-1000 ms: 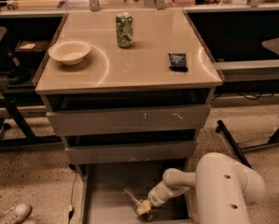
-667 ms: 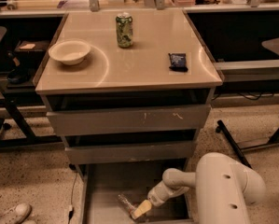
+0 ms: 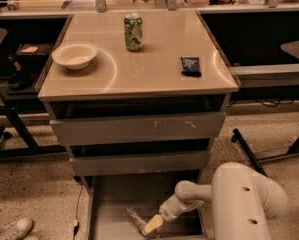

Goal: Place water bottle into bottom drawer

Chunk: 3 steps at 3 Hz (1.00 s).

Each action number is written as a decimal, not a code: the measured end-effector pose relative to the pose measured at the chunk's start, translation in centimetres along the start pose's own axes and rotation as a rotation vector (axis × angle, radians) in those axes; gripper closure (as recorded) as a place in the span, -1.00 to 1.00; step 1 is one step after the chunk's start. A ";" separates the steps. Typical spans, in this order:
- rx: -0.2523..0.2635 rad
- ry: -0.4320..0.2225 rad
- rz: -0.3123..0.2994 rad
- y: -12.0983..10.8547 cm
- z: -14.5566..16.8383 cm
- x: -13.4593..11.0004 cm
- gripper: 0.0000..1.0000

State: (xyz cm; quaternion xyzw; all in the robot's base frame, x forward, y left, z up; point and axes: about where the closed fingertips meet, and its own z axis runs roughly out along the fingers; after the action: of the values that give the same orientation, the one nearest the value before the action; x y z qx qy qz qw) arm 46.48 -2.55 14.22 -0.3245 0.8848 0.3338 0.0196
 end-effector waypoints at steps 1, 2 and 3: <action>0.047 -0.023 0.003 1.4 -2.2 -0.3 -1.00; 0.205 -0.082 0.031 1.5 -8.4 -2.0 -1.00; 0.375 -0.101 0.043 1.8 -14.1 -4.4 -1.00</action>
Offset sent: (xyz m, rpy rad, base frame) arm -0.0369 -0.0565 0.2372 -0.3060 -0.3229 -0.2414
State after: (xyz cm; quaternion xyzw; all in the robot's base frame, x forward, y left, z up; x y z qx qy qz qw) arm 51.49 -7.58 27.35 -0.2789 0.9362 0.1792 0.1170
